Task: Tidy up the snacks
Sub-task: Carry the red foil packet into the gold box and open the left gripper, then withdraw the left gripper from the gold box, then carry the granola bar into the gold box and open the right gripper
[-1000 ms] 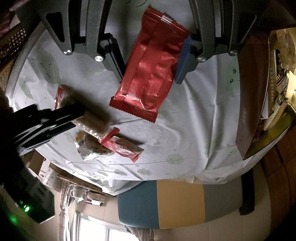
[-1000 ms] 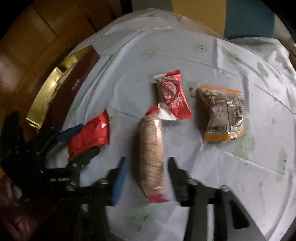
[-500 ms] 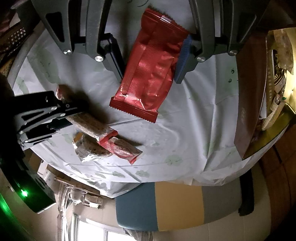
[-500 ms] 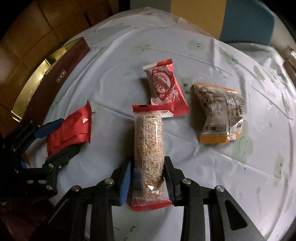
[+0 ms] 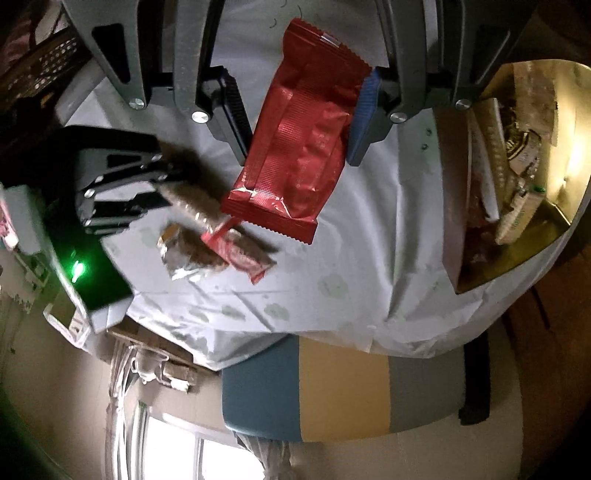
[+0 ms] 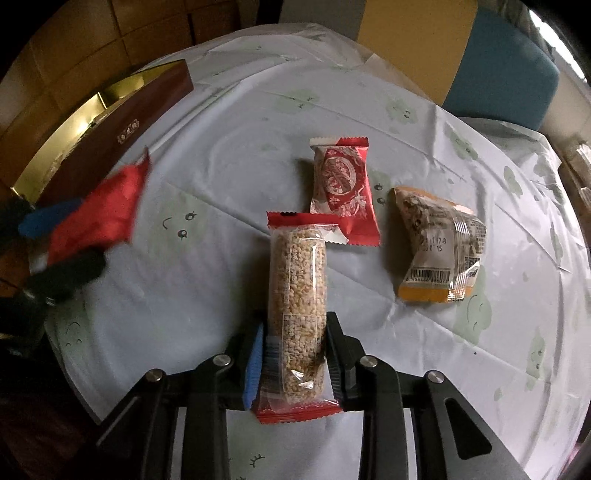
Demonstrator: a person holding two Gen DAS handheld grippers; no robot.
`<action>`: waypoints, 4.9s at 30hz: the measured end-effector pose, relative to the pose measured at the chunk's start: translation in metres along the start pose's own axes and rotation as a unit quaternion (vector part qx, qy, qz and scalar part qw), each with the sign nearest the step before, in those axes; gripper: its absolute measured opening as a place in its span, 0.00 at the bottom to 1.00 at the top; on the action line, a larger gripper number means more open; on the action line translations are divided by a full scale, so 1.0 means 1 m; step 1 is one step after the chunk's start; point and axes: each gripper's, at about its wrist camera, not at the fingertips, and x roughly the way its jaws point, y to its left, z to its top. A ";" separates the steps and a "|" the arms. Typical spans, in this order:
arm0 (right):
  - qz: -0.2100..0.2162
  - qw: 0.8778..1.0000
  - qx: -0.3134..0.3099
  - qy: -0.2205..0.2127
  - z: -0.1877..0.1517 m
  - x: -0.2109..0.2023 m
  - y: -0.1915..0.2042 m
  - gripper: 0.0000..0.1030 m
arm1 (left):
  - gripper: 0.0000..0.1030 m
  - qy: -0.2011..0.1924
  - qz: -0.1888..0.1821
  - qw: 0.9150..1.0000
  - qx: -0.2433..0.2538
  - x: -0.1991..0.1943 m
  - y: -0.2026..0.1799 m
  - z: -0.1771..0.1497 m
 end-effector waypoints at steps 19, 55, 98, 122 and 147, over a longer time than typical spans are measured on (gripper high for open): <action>-0.006 1.000 -0.012 -0.007 -0.004 -0.005 0.000 0.30 | 0.51 -0.025 0.045 0.997 -0.052 -0.034 0.037 0.012; -0.008 1.000 -0.014 -0.008 -0.004 -0.006 0.000 0.30 | 0.51 -0.003 0.148 0.932 -0.330 -0.033 0.278 0.005; -0.011 1.000 -0.015 -0.006 -0.002 -0.006 -0.004 0.33 | 0.67 0.008 0.171 0.970 -0.171 -0.035 0.152 -0.003; -0.017 0.999 -0.007 -0.028 0.007 -0.015 -0.008 0.30 | 0.67 0.020 0.162 0.974 -0.157 -0.037 0.131 -0.014; 0.039 0.998 0.040 -0.015 0.003 -0.018 -0.009 0.30 | 0.67 -0.005 0.171 0.969 -0.180 -0.063 0.154 -0.027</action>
